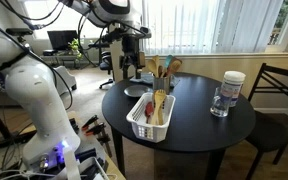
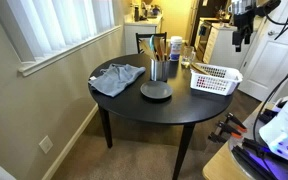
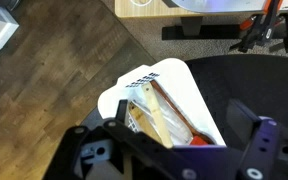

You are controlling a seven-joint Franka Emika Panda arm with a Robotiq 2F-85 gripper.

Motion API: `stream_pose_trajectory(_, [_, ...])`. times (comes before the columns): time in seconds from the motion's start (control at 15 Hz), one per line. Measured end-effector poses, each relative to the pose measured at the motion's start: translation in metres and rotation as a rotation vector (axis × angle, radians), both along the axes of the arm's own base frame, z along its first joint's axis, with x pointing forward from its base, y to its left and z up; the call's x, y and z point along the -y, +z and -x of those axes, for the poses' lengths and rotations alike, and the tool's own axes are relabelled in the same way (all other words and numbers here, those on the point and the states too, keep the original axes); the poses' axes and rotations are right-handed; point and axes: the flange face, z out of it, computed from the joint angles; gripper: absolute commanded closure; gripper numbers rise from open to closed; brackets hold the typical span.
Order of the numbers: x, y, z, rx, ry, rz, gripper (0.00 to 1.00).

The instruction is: Put one wooden spoon from the basket in the silver container.

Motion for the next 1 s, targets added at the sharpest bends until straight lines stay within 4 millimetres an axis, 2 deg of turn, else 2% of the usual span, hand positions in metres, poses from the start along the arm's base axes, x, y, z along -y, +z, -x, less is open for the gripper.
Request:
stream_pose_trajectory(0.47, [0.0, 0.0, -0.001, 0.001, 0.0, 0.0, 0.0])
stream_pose_trajectory(0.6, [-0.001, 0.001, -0.006, 0.014, -0.048, 0.018, 0.0])
stream_pose_trajectory(0.8, [-0.006, -0.004, -0.033, 0.04, -0.19, 0.076, 0.0])
stream_pose_trajectory(1.0, [-0.01, -0.02, -0.067, 0.04, -0.322, 0.128, 0.0])
